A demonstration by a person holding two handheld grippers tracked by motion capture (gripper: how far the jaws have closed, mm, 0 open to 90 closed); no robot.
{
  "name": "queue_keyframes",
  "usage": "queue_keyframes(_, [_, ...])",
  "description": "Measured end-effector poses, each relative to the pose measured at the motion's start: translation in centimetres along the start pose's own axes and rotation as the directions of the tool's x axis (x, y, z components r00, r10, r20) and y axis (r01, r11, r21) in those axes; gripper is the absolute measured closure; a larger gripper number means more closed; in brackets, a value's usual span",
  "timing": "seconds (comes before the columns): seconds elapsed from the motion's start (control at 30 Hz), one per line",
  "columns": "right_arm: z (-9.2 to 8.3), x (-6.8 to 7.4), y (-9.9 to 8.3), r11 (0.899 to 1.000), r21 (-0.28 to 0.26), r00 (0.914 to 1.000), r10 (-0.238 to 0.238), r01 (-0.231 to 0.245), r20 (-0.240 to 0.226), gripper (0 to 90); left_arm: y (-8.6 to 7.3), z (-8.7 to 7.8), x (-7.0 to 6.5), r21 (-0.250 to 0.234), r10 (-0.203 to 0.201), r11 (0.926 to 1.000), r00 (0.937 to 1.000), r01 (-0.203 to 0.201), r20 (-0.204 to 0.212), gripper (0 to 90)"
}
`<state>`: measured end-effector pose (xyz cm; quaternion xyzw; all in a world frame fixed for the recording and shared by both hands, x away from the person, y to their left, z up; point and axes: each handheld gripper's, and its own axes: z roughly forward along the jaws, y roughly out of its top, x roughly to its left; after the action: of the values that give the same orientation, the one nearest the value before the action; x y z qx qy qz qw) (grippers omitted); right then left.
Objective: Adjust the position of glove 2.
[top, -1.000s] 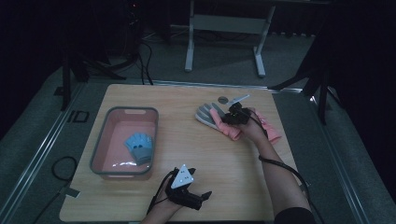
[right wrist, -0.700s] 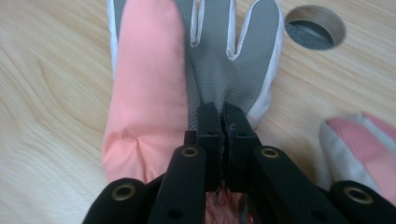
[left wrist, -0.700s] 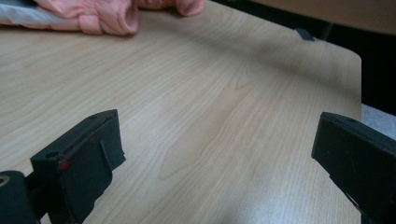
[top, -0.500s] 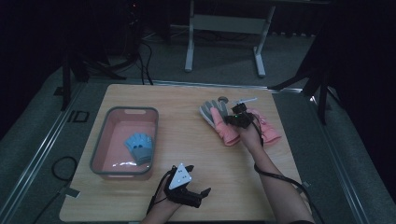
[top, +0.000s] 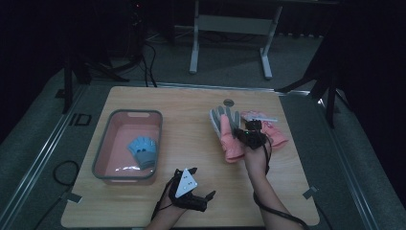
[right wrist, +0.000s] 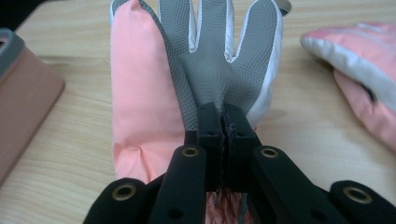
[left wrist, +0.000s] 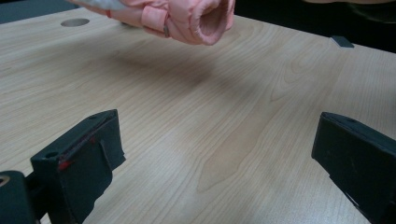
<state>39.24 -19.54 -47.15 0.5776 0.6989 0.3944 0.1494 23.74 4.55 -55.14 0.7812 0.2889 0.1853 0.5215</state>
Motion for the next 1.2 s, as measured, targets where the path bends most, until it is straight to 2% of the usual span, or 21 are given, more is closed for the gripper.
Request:
queue_keyframes(0.07, [-0.5, 0.3, -0.8, 0.999, 0.0, 0.9991, 0.042, -0.042, 0.0, 87.0, 0.0, 0.1, 0.0, -0.001, 0.006, 1.0, 1.0, -0.006, -0.001, 2.1])
queue_keyframes(0.17, [-0.9, 0.6, -2.2, 0.997, 0.001, 0.9968, 0.08, -0.08, 0.01, 87.0, 0.0, 0.2, 0.1, -0.006, 0.012, 0.9999, 0.9999, -0.012, -0.01, 2.1])
queue_keyframes(0.37, [-0.5, 0.7, -3.9, 0.989, 0.011, 0.9889, 0.148, -0.148, 0.015, 86.9, 0.0, -0.2, 0.4, -0.028, 0.012, 0.9995, 0.9995, -0.013, -0.028, 2.1])
queue_keyframes(0.47, [0.1, 1.2, -4.4, 0.985, 0.014, 0.9853, 0.17, -0.171, 0.01, 86.7, 0.0, -0.2, 0.4, -0.03, 0.007, 0.9995, 0.9996, -0.008, -0.027, 2.1])
queue_keyframes(0.6, [1.0, 1.9, -5.0, 0.982, 0.016, 0.9821, 0.186, -0.186, 0.03, 85.3, -0.2, 0.0, 0.4, -0.014, 0.013, 0.9998, 0.9997, -0.014, -0.022, 2.1])
queue_keyframes(0.73, [2.3, 2.2, -5.8, 0.978, 0.043, 0.9787, 0.201, -0.203, 0.043, 77.7, -0.2, 0.0, 0.3, -0.013, 0.015, 0.9998, 0.9998, -0.015, -0.017, 2.1])
queue_keyframes(0.83, [2.4, 2.2, -6.0, 0.982, 0.035, 0.9822, 0.185, -0.186, 0.031, 71.4, -0.3, 0.0, 0.4, -0.01, 0.013, 0.9999, 0.9998, -0.013, -0.015, 2.1])
queue_keyframes(0.93, [2.1, 1.6, -5.8, 0.98, 0.027, 0.9801, 0.198, -0.198, -0.016, 61.3, -0.3, 0.1, 0.5, -0.005, 0.006, 1.0, 0.9999, -0.006, -0.01, 2.1])
queue_keyframes(1.0, [1.8, 1.4, -5.6, 0.983, 0.016, 0.983, 0.182, -0.182, -0.022, 59.7, -0.3, 0.1, 0.5, -0.007, 0.005, 1.0, 1.0, -0.005, -0.006, 2.1])
queue_keyframes(1.1, [1.2, 1.2, -5.2, 0.996, 0.009, 0.9956, 0.093, -0.093, -0.006, 59.3, -0.3, 0.0, 0.5, -0.009, 0.005, 0.9999, 1.0, -0.005, -0.008, 2.1])
queue_keyframes(1.2, [0.6, 1.0, -4.7, 1.0, 0.018, 0.9999, -0.008, 0.008, -0.01, 58.8, -0.3, -0.1, 0.6, -0.011, 0.002, 0.9999, 1.0, -0.002, -0.002, 2.1])
